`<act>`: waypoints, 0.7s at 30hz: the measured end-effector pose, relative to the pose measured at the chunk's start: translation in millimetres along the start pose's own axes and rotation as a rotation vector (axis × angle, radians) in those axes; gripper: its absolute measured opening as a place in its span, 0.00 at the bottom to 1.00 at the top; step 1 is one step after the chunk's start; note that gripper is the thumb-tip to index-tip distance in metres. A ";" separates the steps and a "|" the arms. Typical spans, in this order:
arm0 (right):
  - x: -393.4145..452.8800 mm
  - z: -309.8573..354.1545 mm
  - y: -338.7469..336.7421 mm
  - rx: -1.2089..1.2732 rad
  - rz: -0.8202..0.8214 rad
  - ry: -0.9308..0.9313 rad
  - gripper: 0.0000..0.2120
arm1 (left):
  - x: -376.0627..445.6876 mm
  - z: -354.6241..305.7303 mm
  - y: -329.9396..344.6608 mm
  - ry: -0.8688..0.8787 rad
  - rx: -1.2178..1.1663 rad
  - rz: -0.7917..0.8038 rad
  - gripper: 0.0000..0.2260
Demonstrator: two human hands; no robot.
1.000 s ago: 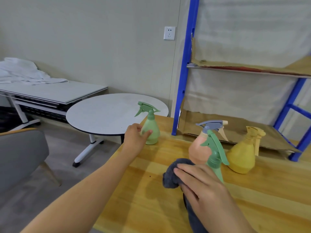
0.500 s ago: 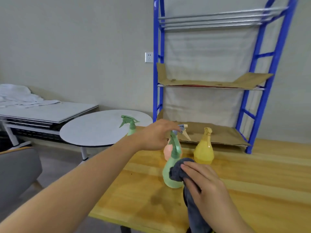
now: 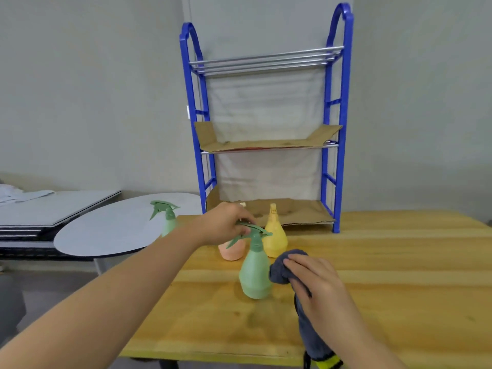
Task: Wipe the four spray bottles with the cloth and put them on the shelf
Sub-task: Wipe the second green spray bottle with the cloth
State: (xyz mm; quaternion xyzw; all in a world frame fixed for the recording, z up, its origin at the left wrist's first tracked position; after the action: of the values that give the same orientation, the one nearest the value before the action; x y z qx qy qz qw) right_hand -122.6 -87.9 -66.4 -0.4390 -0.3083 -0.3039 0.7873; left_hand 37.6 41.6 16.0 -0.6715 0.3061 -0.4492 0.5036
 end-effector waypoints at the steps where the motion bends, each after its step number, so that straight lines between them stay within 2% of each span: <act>1: -0.3 1.4 -1.6 -0.004 -0.008 -0.027 0.18 | 3.5 -9.3 2.7 0.024 0.001 -0.006 0.11; 3: -0.9 4.4 1.9 -0.052 0.025 -0.100 0.19 | 7.8 -24.0 11.1 0.065 -0.004 -0.006 0.10; 6: -7.1 18.9 19.0 -0.246 0.176 -0.305 0.28 | 7.0 -34.2 20.5 0.073 -0.053 -0.037 0.10; 9: -14.7 26.0 37.4 -0.324 0.272 -0.415 0.30 | 3.4 -34.6 21.0 0.045 -0.106 -0.074 0.09; 14: -42.0 3.8 66.1 -0.305 0.258 -0.352 0.25 | -7.1 -19.1 23.8 -0.012 -0.172 -0.098 0.10; 18: -54.9 0.5 69.0 -0.236 0.193 -0.301 0.12 | -10.1 -13.0 26.6 -0.035 -0.211 -0.136 0.11; 21: -57.3 -4.3 67.3 -0.244 0.149 -0.204 0.13 | -8.6 -12.9 28.5 -0.038 -0.210 -0.145 0.10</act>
State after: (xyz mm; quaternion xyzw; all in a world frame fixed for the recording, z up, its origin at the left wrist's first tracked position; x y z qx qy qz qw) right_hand -107.0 -50.8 -145.2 -0.5816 -0.3140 -0.2340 0.7131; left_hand 23.5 35.1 -12.6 -0.7493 0.2927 -0.4369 0.4024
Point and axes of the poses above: each hand's wrist, its own x-axis towards the middle knuckle, its own y-axis out of the palm, z = x × y, the point moved 8 cm from there along x, towards the middle knuckle, and after that the axes turned 13 degrees about y, right-handed, at the moved point
